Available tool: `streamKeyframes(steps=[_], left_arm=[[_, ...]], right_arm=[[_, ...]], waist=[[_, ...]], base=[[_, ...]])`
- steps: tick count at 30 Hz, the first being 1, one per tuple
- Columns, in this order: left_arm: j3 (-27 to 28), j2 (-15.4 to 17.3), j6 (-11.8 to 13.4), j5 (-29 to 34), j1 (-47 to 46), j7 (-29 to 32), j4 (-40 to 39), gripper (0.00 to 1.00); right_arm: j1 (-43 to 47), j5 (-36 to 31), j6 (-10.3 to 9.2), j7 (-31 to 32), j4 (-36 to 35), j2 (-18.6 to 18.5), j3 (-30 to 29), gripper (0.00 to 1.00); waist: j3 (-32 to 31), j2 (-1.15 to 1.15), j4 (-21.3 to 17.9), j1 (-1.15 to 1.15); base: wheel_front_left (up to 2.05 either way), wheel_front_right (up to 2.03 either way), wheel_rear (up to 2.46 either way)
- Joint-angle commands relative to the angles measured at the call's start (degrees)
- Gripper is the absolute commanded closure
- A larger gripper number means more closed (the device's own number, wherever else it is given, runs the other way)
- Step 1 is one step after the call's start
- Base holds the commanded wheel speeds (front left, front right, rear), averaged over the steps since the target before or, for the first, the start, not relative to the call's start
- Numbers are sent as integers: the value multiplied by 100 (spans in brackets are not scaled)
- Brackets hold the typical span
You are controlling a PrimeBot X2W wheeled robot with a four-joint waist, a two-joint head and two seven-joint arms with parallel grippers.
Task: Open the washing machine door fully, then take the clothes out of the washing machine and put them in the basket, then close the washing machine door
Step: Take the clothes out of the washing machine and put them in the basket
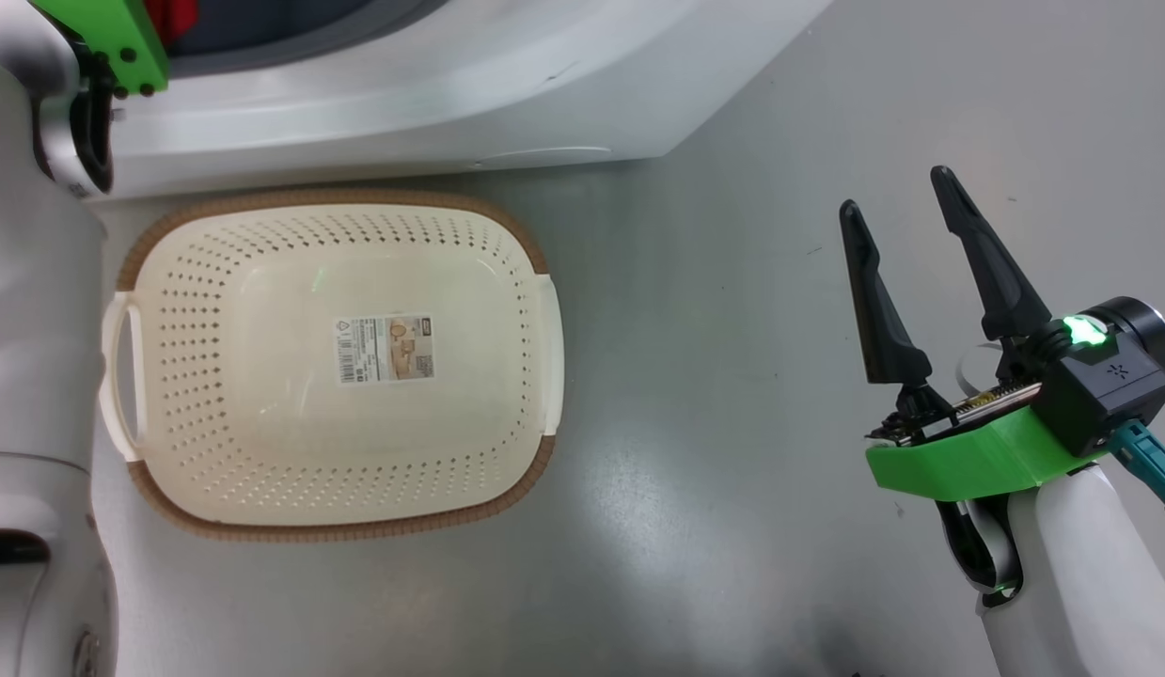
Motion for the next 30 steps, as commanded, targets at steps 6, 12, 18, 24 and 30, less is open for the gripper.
streamKeyframes(steps=[6,12,18,24,30], left_arm=[[-141,420,29,137,-82,10,49,100],[-236,433,15,157,-56,-363,-49,100],[-426,435,-49,256,28,-774,-190,100],[-517,465,-73,284,137,-1197,-306,100],[-537,460,-121,215,328,-1774,-476,100]], right_arm=[[-33,68,36,-36,-83,47,122,0],[-33,77,36,-36,-47,58,120,0],[-17,85,36,-36,1,63,106,0],[-26,97,36,-36,50,65,111,0],[-6,107,36,-36,73,67,123,0]], waist=[[27,0,-52,0],[-3,0,-12,0],[-52,0,50,0],[-115,0,68,0],[-235,0,78,0]], base=[[0,0,0],[0,0,0],[0,0,0],[0,0,0],[0,0,0]])
